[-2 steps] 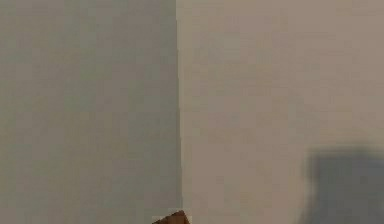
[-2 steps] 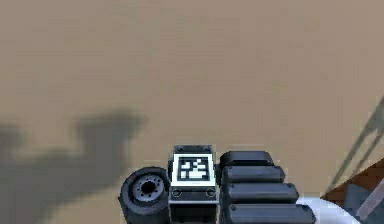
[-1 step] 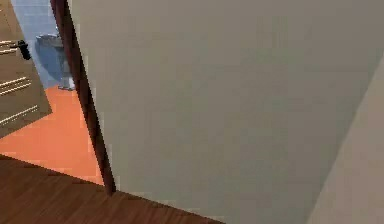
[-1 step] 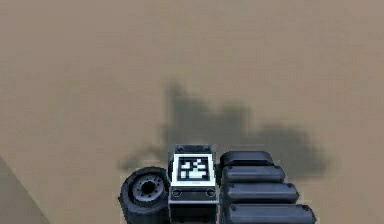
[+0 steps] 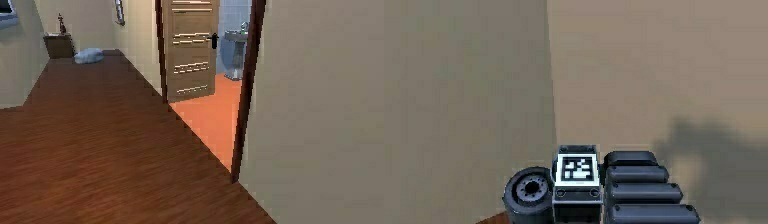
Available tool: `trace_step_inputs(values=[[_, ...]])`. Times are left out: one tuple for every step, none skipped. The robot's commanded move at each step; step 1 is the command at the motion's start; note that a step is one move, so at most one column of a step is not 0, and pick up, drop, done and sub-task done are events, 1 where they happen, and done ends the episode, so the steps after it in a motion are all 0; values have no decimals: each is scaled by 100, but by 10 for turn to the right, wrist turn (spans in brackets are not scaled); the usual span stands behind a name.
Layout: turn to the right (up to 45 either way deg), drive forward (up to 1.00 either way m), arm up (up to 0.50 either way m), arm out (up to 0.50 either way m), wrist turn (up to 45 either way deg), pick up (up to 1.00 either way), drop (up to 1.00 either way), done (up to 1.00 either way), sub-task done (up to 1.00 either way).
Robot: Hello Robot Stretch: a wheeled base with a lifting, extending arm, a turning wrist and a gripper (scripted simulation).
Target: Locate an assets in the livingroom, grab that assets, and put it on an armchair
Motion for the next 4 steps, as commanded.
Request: trace_step_inputs(values=[[-60, 0, 0, 0, 0, 0, 0, 0, 0], [450, 0, 0, 0, 0, 0, 0, 0, 0], [450, 0, 0, 0, 0, 0, 0, 0, 0], [450, 0, 0, 0, 0, 0, 0, 0, 0]])
